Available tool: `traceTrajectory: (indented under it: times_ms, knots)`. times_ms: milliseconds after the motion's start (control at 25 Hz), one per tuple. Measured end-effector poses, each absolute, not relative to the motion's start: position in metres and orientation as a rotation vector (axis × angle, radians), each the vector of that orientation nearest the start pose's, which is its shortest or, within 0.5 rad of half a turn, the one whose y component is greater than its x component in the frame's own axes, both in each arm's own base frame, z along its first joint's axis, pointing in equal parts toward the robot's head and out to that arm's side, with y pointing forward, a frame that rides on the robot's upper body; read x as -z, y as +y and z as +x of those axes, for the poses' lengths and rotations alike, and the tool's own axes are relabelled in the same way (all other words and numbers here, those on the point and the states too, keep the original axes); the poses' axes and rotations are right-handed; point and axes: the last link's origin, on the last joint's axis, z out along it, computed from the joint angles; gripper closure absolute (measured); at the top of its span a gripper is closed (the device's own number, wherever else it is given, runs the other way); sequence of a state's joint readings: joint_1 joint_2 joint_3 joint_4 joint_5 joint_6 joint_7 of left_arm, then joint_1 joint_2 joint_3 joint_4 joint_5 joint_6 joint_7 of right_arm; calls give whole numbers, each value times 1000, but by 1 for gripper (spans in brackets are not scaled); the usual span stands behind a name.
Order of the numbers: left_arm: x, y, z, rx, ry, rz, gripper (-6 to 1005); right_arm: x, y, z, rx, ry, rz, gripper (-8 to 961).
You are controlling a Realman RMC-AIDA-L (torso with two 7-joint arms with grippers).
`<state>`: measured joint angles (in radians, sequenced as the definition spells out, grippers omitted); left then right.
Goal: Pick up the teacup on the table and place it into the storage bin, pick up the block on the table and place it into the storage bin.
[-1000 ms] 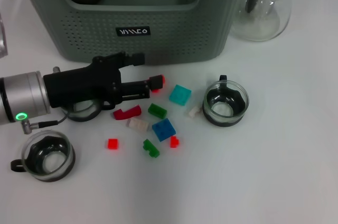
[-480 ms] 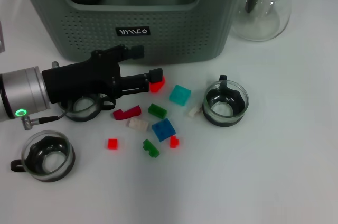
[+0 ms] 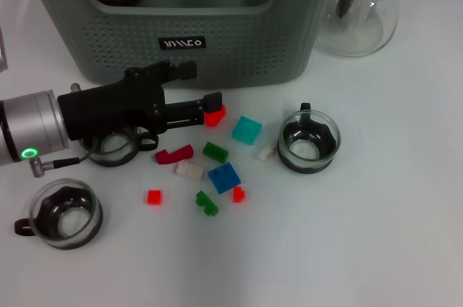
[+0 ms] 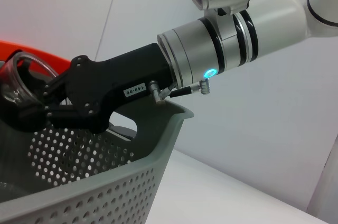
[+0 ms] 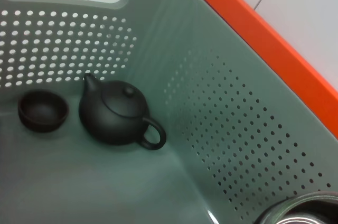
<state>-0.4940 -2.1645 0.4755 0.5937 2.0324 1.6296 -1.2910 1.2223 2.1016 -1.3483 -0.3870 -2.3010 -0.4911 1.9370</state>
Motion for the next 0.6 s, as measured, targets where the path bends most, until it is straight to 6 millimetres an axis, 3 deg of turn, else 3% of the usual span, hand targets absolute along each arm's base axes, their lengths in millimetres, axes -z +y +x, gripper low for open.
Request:
traceTrajectory:
  times_ms: [480,600]
  knots:
    - [19,304,-265,963,-703,-2586,142,82,491,81,109,97,-2433,881]
    - [20,304,-265,962,-702,-2586,142,81,491,81,103,97,-2430,746]
